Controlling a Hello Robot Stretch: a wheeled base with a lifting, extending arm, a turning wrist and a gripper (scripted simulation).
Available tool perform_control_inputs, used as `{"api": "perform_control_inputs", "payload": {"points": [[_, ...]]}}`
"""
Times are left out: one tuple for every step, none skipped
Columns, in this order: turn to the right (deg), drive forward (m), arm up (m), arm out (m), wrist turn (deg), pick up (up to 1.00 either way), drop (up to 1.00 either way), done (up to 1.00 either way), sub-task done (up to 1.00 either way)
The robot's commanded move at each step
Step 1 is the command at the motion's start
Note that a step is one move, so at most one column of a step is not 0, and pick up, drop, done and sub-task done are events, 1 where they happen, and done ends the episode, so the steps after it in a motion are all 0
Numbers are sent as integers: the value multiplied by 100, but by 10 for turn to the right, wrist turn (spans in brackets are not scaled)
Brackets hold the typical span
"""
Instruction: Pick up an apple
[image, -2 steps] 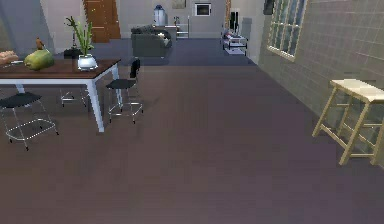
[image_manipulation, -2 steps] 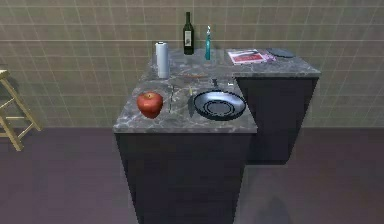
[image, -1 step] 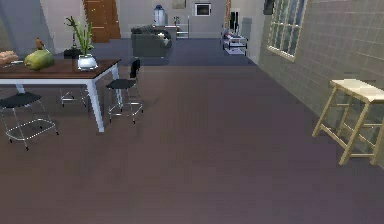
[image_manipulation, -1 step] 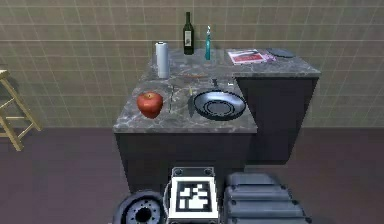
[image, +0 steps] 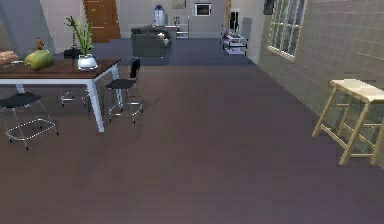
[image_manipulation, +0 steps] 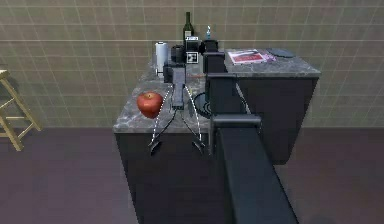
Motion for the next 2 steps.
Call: {"api": "perform_control_inputs", "payload": {"points": [[0, 0, 0, 0, 450, 0, 0, 0, 0], [0, 0, 0, 0, 450, 0, 0, 0, 0]]}}
